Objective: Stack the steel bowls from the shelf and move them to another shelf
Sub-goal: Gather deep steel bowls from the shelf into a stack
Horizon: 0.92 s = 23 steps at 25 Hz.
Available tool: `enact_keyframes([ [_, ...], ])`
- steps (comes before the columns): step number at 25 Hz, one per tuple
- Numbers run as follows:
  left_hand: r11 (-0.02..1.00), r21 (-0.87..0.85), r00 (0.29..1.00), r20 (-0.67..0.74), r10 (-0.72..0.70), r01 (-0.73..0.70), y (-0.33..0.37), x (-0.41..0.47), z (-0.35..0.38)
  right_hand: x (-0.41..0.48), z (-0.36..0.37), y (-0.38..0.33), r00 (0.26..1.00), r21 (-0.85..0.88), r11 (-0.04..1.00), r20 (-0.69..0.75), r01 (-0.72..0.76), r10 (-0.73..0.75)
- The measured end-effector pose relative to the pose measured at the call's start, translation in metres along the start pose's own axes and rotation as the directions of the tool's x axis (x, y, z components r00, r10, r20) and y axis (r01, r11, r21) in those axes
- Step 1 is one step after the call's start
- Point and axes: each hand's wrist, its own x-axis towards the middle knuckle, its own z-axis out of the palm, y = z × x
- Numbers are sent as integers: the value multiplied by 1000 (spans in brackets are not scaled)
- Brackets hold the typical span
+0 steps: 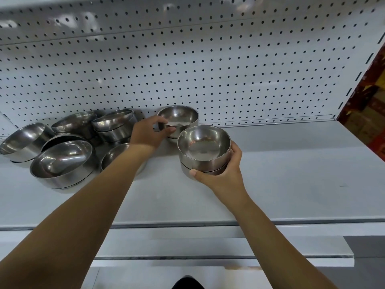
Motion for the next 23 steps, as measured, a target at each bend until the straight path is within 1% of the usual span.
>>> enact_keyframes([
  [4,999,-41,998,-57,9,-12,2,0,-3,-1,0,-1,1000,10,1000,3,3,-3],
  [7,992,-127,994,-111,2,-16,9,-5,-11,0,-1,0,1000,10,1000,10,1,-1],
  [9,975,-222,990,-141,-21,-11,14,-13,-19,1,-1,-1,1000,15,1000,18,-1,0],
  [12,898,-440,990,-134,-48,-16,26,-30,-29,1,-2,0,1000,24,1000,27,-5,5],
  [16,818,-566,992,-115,44,-102,35,-53,-34,2,-2,0,999,29,1000,33,-9,8],
  [18,808,-577,993,-79,86,-116,35,-62,-33,3,-2,0,999,30,1000,33,-6,5],
  [23,842,-523,989,-17,147,-134,47,-86,-27,3,-2,0,999,20,1000,34,-5,4],
])
